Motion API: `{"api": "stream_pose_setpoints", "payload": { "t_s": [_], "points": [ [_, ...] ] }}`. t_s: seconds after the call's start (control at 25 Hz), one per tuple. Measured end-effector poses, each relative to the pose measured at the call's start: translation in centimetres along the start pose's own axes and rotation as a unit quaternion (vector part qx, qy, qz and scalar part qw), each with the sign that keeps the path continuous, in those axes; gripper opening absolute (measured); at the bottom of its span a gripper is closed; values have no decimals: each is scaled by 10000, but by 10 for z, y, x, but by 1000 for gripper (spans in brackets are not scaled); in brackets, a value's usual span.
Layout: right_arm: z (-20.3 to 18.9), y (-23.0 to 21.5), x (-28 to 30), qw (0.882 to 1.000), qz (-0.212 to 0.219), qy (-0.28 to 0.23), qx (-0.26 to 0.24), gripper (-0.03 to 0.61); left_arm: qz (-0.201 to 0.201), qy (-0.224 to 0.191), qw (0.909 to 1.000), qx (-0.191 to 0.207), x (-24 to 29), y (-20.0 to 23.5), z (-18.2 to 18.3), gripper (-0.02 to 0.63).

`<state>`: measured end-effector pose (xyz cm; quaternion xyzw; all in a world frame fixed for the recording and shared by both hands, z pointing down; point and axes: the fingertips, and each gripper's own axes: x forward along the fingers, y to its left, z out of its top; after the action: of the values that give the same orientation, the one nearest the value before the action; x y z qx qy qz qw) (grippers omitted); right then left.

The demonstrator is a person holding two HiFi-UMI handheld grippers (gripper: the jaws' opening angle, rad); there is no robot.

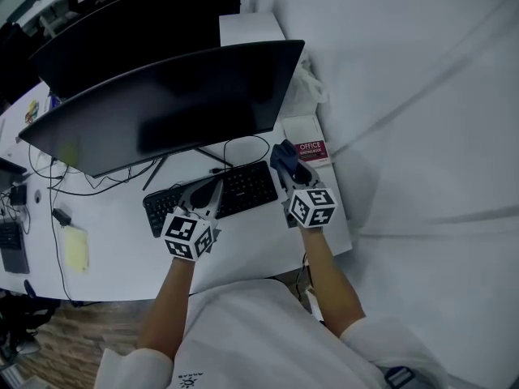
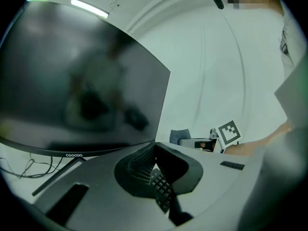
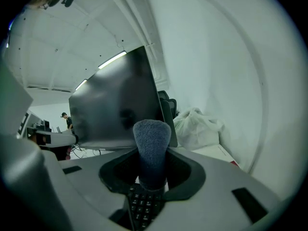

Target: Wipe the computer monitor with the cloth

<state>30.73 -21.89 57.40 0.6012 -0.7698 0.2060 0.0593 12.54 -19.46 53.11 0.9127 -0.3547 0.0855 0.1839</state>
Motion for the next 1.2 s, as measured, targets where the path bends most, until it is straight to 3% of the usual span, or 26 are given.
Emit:
{"api": "stream_pose_setpoints", "payload": {
  "t_s": [0.44,0.68,1.0,1.2],
  "points": [
    [-20,-60,57,9965,-476,530,-438,133,279,180,9994,49,36,-4,0,11],
    [-33,-74,81,9955,-561,707,-306,133,493,313,9983,37,39,2,-9,12],
    [-39,-72,102,9959,-440,771,-172,133,600,349,9976,-30,32,5,-13,11],
    [-29,-66,103,9959,-314,708,-466,133,605,347,9976,42,31,3,-10,11]
  ]
}}
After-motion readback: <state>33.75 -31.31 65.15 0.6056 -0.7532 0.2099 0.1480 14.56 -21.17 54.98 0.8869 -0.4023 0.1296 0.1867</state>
